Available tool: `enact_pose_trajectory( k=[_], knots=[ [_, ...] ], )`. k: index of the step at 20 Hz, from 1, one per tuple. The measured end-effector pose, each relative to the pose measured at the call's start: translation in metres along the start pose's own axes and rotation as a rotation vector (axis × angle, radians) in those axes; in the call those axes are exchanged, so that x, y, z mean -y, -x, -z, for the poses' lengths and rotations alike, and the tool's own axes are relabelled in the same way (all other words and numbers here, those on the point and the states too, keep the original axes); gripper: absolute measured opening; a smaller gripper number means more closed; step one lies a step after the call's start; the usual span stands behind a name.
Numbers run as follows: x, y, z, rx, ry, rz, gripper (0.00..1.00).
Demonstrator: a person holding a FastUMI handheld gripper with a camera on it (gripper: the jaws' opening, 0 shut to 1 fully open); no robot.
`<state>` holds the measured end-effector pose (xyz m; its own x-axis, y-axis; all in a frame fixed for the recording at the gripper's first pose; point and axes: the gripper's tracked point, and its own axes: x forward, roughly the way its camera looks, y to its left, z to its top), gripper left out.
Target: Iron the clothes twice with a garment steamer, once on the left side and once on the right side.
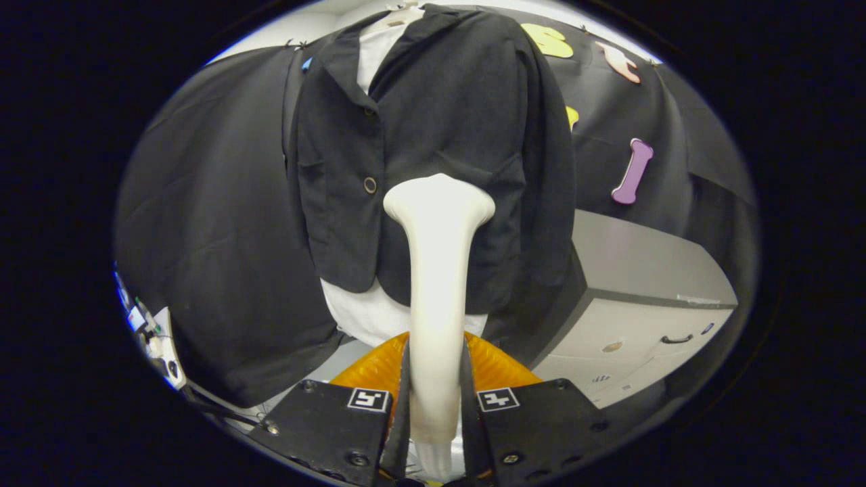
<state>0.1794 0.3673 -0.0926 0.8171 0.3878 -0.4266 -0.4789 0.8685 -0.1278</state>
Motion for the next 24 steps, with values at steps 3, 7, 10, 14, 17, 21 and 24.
enact_pose_trajectory(
  k=[3,7,10,14,17,21,24],
  knots=[
    [0.003,-0.006,0.018,-0.039,-0.005,0.001,0.34],
    [0.006,-0.005,0.028,-0.065,-0.026,-0.005,0.34],
    [0.008,0.005,0.019,-0.045,-0.031,-0.004,0.34],
    [0.006,0.026,-0.006,0.009,-0.045,-0.019,0.34],
    [-0.001,0.046,-0.038,0.081,-0.055,-0.026,0.34],
    [-0.021,0.074,-0.085,0.172,-0.051,-0.053,0.34],
    [-0.039,0.09,-0.126,0.244,-0.034,-0.067,0.34]
  ],
)
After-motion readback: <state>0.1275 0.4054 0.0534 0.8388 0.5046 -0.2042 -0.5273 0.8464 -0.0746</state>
